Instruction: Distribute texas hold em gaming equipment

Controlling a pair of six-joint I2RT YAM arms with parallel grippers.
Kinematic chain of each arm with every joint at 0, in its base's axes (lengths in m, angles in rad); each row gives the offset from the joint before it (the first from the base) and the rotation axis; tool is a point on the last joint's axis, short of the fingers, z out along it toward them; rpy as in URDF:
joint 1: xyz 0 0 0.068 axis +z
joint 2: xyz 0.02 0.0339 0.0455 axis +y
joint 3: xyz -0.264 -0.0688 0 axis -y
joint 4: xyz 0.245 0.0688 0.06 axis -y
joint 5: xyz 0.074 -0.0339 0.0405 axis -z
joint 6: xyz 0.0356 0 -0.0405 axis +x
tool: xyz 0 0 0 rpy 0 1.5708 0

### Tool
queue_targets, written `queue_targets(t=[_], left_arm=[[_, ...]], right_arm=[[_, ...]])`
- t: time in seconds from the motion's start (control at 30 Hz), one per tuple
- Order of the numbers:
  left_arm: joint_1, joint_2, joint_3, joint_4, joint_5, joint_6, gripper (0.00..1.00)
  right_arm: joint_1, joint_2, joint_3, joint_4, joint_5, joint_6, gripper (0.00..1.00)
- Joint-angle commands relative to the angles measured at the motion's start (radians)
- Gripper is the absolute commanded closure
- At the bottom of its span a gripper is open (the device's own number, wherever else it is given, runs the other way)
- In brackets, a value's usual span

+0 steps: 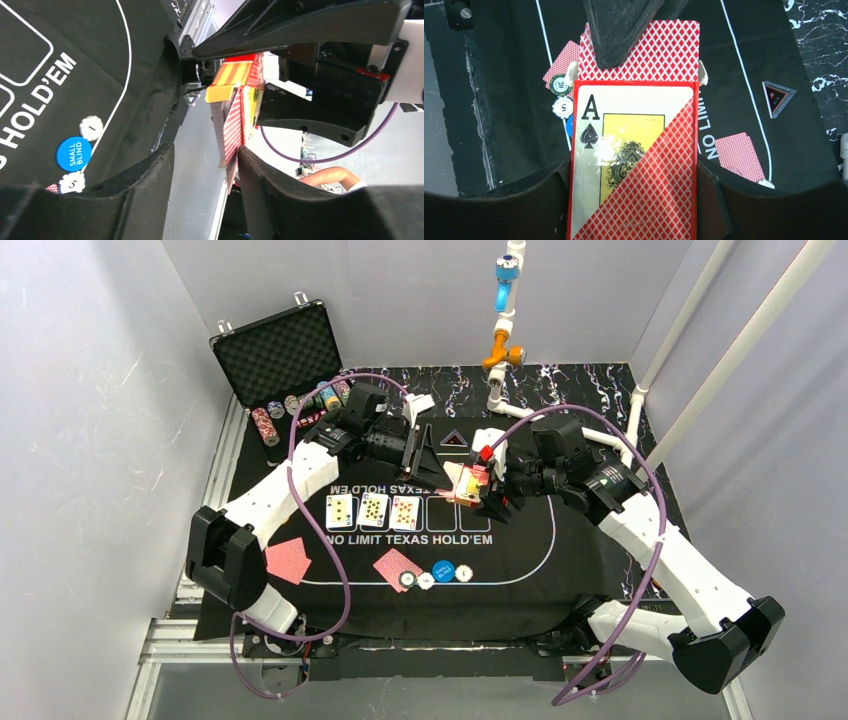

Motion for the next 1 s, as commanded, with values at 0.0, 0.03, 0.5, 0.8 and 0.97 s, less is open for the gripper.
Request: queue_targets(t=[0.0, 0.03, 0.5, 0.8, 0.97], left_arm=[[0.024, -0.013, 0.038, -0.081, -0.024, 0.056, 0.56], [0.03, -0.016, 0.035, -0.082, -0.02, 0.059, 0.58], [0.085, -0.066, 0.017, -0.029, 0.009, 0.03, 0.74], [0.09, -0.089, 0.02, -0.014, 0.022, 0.023, 0.98], [0.099, -0.104, 0.01, 0.015, 0.036, -0.002, 1.0]], right_arm=[[0.005, -0.015, 0.056, 0.059, -0.023, 0.004, 0.99], [0.005, -0.018, 0.054, 0.058, -0.023, 0.005, 0.99], [0.005, -0.027, 0.036, 0.053, -0.011, 0.003, 0.99], [0.005, -0.027, 0.03, 0.057, -0.003, 0.003, 0.99], [0.005, -0.027, 0.029, 0.057, 0.005, 0.003, 0.99]])
